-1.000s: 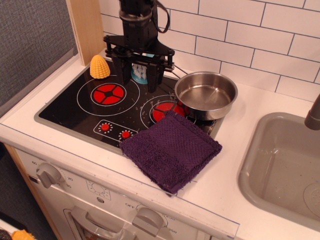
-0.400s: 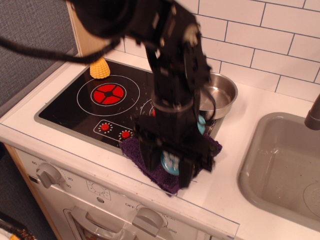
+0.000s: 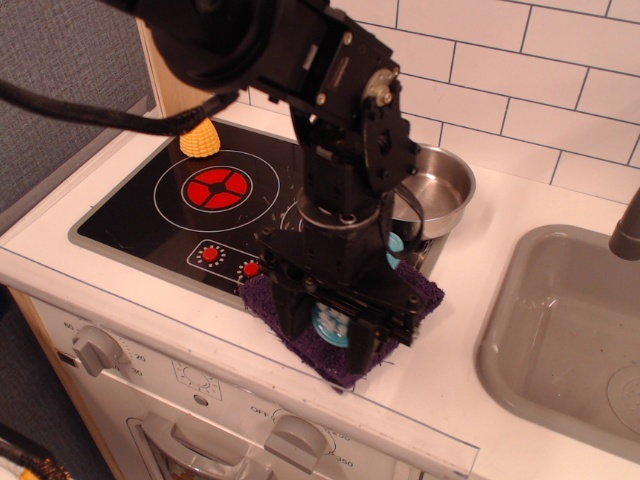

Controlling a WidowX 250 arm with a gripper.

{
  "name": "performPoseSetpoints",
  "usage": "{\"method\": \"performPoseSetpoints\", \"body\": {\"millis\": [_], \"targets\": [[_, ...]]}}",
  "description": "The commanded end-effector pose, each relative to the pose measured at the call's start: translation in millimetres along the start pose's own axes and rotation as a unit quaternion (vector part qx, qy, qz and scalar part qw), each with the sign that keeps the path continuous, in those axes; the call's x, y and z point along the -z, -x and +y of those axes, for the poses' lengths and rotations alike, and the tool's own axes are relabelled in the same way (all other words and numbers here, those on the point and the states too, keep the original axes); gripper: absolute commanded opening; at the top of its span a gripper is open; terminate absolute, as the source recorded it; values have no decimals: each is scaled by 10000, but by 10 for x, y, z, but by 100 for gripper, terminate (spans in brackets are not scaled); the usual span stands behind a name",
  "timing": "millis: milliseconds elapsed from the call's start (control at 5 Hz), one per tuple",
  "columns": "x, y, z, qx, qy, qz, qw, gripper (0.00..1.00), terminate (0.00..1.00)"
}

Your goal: Place the blue spoon on the purple cloth.

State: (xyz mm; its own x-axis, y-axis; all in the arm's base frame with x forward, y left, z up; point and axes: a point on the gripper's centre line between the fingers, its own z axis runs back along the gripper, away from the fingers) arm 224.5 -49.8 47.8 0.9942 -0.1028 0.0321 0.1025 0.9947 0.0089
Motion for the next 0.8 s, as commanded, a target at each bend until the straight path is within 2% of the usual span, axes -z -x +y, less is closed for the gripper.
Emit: {"method": "performPoseSetpoints", "body": {"millis": [0,200,400,600], "targets": [[-31,-70,208,-100,-118,-45,9999,0,0],[75,-70,199,-42,-35,94,9999,100,0],[-30,-117,166,42,-6,25,10000,100,0],[-364,-130,204,-114,124,-412,9990,100,0]]}}
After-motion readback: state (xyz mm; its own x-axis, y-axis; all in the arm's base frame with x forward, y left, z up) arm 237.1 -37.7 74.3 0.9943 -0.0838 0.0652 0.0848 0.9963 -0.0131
